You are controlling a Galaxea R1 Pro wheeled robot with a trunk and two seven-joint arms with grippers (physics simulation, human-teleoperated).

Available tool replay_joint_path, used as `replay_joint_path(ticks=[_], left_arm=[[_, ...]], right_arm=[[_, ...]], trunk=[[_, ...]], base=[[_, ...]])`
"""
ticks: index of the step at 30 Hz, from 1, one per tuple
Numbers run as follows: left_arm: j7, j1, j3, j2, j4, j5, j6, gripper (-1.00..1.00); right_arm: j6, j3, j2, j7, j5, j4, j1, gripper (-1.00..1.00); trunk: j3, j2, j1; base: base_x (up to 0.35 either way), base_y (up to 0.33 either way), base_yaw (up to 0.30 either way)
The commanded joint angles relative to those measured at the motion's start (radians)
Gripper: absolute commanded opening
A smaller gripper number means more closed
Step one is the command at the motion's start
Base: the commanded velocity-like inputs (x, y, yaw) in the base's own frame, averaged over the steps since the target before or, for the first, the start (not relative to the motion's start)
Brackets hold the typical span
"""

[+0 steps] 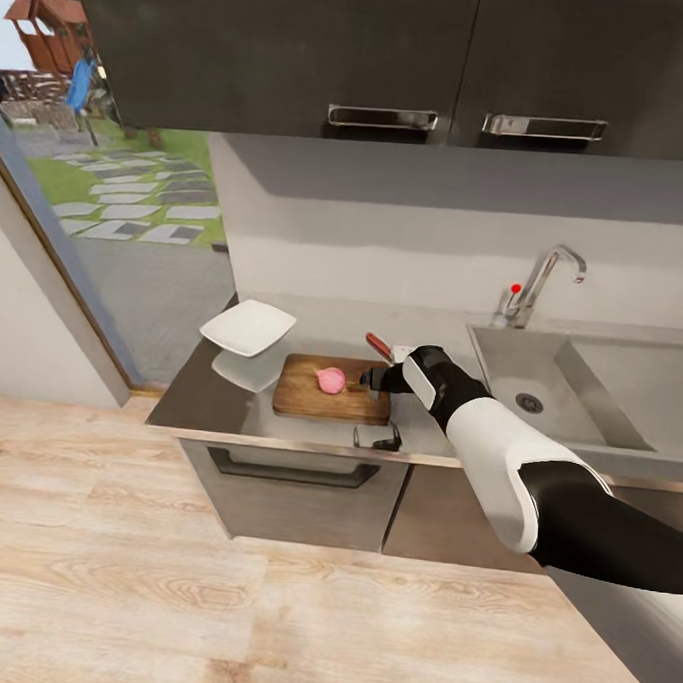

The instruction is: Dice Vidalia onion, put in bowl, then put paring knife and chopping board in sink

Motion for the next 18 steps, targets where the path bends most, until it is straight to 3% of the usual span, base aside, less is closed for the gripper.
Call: replay_joint_path(ticks=[1,10,18], left_arm=[[-0.005,-0.002,-0.005,0.000,0.005,0.008,-0.007,1.00],[-0.005,-0.002,-0.006,0.000,0.005,0.008,-0.008,1.00],[-0.005,-0.002,-0.006,0.000,0.005,0.008,-0.007,1.00]], right_arm=[[0.004,0.003,0.000,-0.002,-0.007,-0.001,-0.001,1.00],[0.004,0.003,0.000,-0.002,-0.007,-0.001,-0.001,1.00],[0.004,0.003,0.000,-0.002,-0.007,-0.001,-0.001,1.00]], trunk=[[-0.002,-0.002,0.001],[-0.002,-0.002,0.001],[-0.002,-0.002,0.001]], base=[[0.010,0.000,0.000],[0.003,-0.022,0.000],[0.000,-0.196,0.000]])
